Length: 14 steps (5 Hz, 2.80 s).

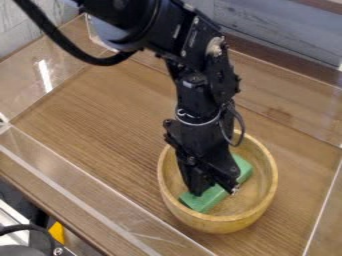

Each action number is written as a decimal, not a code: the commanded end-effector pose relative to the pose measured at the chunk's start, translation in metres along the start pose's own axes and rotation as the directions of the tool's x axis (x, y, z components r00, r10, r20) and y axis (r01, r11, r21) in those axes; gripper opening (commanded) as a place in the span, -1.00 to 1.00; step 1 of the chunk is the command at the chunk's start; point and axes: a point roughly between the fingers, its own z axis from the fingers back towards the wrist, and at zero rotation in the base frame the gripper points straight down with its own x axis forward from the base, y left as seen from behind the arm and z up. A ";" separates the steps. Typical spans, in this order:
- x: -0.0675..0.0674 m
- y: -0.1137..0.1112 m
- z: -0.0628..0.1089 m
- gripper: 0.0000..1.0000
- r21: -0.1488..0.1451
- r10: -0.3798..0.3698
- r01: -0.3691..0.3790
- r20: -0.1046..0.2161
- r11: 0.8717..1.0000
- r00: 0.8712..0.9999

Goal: Remove the green block from inside the brown bowl and put it on the table

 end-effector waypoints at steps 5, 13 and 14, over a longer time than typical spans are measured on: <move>0.014 0.003 0.027 -1.00 -0.042 0.030 -0.030 0.003 0.999 1.000; 0.019 0.005 0.029 -1.00 -0.086 0.077 -0.082 -0.067 0.993 0.995; 0.019 0.007 0.035 -1.00 -0.092 0.084 -0.090 -0.068 0.992 0.994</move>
